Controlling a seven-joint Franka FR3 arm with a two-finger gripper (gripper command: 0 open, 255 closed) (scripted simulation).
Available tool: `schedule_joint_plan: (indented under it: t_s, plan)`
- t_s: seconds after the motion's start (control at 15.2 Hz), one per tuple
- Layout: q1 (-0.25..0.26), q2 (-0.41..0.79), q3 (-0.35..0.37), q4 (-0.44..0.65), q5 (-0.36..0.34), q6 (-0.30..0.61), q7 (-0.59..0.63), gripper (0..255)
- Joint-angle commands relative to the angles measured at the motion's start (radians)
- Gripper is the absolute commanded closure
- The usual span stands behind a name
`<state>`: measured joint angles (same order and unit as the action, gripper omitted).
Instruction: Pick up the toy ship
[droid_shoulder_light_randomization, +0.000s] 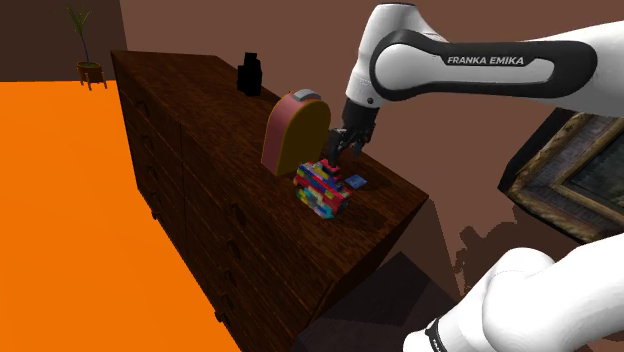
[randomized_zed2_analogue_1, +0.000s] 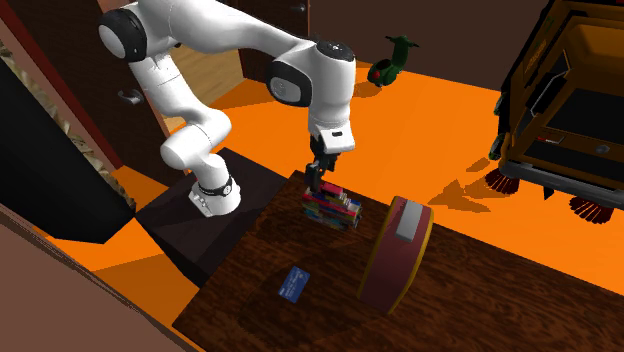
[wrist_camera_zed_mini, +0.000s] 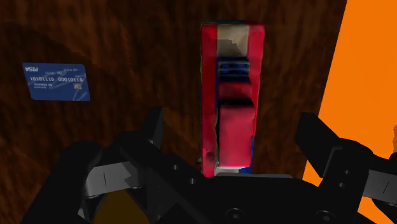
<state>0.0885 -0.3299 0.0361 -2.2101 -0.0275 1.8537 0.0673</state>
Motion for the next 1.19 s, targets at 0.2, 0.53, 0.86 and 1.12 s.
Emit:
schedule_joint_plan:
  t_s: [0.2, 0.53, 0.86, 1.12]
  plan:
    - [0.009, 0.104, 0.012, 0.036, -0.016, 0.059, -0.013, 0]
    - [0.009, 0.123, 0.013, -0.021, -0.018, 0.135, -0.008, 0]
    - [0.009, 0.122, 0.013, -0.021, -0.018, 0.134, -0.008, 255]
    - [0.009, 0.123, 0.013, -0.021, -0.018, 0.134, -0.009, 255]
